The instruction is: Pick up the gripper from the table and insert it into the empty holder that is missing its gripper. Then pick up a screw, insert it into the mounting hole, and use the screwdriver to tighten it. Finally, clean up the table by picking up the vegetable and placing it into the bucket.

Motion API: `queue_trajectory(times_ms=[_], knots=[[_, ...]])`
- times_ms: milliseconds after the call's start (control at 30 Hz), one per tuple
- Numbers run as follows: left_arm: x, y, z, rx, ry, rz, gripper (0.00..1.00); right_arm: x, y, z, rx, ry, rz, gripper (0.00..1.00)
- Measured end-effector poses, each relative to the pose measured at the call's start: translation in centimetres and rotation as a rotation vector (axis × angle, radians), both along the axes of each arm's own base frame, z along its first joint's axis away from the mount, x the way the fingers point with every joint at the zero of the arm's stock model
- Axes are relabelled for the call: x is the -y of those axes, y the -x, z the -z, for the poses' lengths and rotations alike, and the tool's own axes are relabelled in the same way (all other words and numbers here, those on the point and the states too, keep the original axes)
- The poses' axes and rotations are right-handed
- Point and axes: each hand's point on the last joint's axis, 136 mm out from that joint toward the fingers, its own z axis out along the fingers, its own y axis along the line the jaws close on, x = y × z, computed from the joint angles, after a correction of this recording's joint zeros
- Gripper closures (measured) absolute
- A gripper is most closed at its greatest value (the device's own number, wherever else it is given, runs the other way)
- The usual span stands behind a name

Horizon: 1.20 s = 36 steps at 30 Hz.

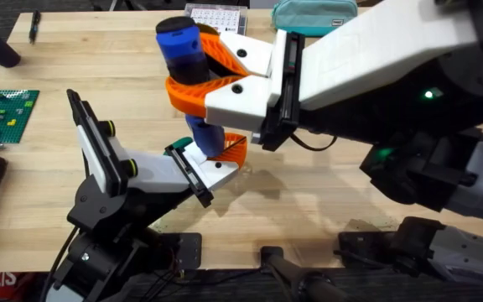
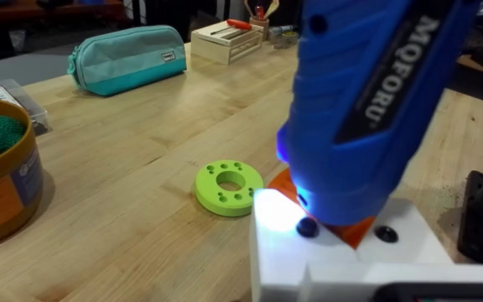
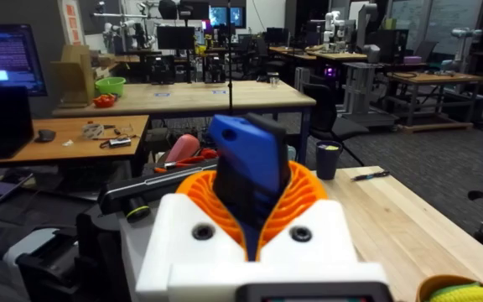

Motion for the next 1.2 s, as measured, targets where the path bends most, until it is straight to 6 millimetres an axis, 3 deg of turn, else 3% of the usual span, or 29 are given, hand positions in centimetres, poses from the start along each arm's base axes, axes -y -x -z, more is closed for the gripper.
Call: queue_trajectory(times_ms=[533,967,1200], knots=[[0.0,-0.1,-0.1,-0.003,0.005,-0.005,0.986,0.4,-0.6,-0.2,-0.023,-0.011,0.026,0.95],[-0.1,-0.1,-0.1,-0.001,0.006,-0.007,0.986,3.3,1.1,-5.7,0.125,-0.178,0.043,0.95],[-0.1,-0.1,-0.1,-0.001,0.006,-0.007,0.985,2.2,0.4,-3.2,0.046,-0.075,0.025,0.95]])
